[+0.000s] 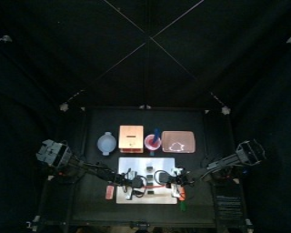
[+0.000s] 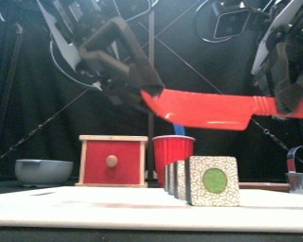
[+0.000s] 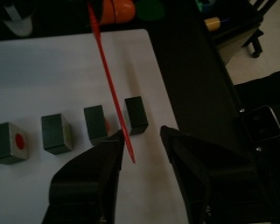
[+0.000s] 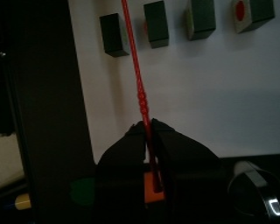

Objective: Place sushi on board then cut the sushi with the knife then place the pieces on the plate
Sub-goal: Cut the sushi into 4 pieces

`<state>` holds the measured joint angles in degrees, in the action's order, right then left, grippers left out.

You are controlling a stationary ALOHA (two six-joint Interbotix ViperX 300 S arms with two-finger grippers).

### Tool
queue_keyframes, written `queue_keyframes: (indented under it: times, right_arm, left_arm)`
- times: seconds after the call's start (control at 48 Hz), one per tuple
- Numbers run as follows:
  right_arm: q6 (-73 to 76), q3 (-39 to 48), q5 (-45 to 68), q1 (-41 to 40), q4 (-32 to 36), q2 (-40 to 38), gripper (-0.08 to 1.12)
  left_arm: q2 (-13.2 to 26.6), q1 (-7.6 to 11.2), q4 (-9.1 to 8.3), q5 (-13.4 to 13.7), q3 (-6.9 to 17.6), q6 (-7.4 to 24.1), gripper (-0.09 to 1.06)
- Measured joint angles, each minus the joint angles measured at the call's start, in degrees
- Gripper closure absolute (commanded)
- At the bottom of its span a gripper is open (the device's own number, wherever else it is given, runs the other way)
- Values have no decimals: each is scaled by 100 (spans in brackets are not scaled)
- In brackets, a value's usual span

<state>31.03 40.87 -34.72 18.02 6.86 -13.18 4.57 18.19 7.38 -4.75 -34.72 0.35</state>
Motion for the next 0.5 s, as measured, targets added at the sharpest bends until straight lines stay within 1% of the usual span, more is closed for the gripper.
queue_keyframes:
  times: [0.083, 0.208, 0.354, 0.5]
  right_arm:
    - [0, 193, -193, 9, -158, -360, 68]
    - [18, 580, -378, -18, -527, -896, 68]
    - [35, 1037, -536, -9, -1037, -1591, 68]
    - [44, 1424, -668, -26, -1441, -2188, 68]
  left_arm:
    - [-158, 0, -132, 18, -53, -9, 15]
    - [-352, 0, -255, -18, -141, 0, 15]
    - [-439, -123, -360, -141, -220, 0, 15]
    - [-448, -264, -422, -281, -264, -9, 15]
